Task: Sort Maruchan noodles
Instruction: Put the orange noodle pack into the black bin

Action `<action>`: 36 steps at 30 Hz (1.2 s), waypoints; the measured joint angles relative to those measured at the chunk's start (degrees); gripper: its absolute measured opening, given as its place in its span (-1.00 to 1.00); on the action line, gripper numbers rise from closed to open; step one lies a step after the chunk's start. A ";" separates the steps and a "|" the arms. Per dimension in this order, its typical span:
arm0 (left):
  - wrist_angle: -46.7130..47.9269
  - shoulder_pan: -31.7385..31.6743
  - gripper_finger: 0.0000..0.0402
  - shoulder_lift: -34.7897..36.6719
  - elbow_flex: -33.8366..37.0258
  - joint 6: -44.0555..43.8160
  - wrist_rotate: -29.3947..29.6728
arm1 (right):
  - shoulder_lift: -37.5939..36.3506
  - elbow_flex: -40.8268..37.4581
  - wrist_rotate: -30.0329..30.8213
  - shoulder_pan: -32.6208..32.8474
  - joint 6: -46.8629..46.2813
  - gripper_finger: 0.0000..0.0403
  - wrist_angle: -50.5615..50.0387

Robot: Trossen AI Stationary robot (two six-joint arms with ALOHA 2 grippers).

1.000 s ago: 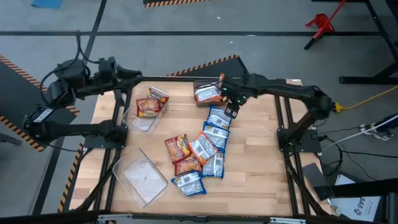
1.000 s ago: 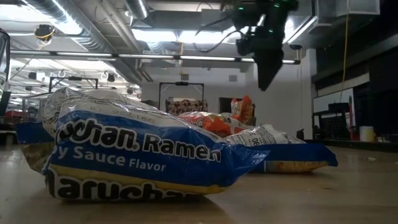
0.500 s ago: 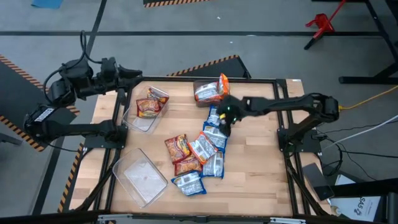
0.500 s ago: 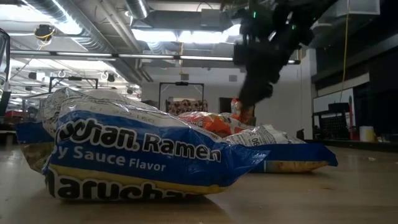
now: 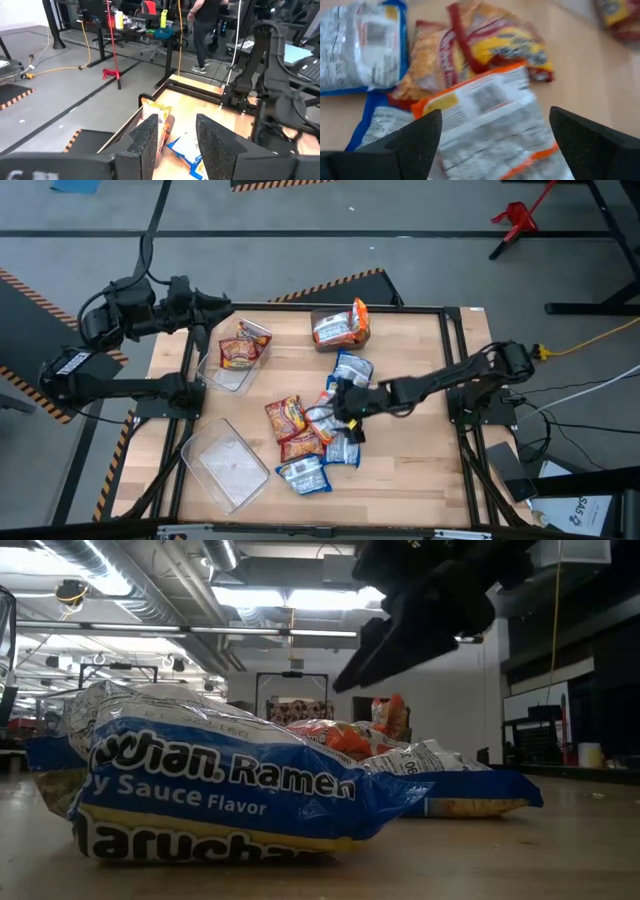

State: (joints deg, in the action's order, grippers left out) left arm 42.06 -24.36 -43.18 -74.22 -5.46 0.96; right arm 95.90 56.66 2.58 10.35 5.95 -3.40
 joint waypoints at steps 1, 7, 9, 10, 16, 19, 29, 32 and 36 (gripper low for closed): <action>0.05 0.01 -0.37 0.03 0.00 0.01 -0.02 | 0.90 0.02 0.47 0.82 -0.36 0.73 1.44; 1.30 0.01 -0.37 0.38 0.00 0.01 -0.45 | 7.08 4.48 7.04 4.55 -1.47 0.70 3.45; 2.04 0.00 -0.37 0.53 0.00 0.03 -0.45 | 9.04 6.37 8.61 5.34 -1.50 0.70 3.11; 2.47 0.02 -0.37 0.57 0.00 0.01 -0.45 | 9.98 7.32 9.02 5.67 -1.50 0.70 3.04; 4.23 0.00 -0.37 0.92 0.00 0.03 -0.45 | 13.14 10.77 14.57 6.16 -5.45 0.70 -3.31; 5.05 0.00 -0.37 0.98 0.00 0.03 -0.45 | 13.14 10.78 16.45 6.16 -7.58 0.70 -8.18; 5.58 0.00 -0.37 0.96 0.00 1.54 -0.45 | 13.11 10.75 20.93 6.18 -12.48 0.70 -12.69; 5.58 0.01 -0.37 0.96 0.00 1.61 -0.45 | 13.11 11.99 22.21 5.63 -16.14 0.70 -15.99; 5.57 0.00 -0.37 0.96 0.00 3.27 -0.45 | 13.11 15.88 18.01 5.73 -18.01 0.70 -18.32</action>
State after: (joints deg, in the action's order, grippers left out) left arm 47.64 -24.36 -42.22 -74.22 -2.20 0.52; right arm 109.01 72.54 20.58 16.08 -12.06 -21.73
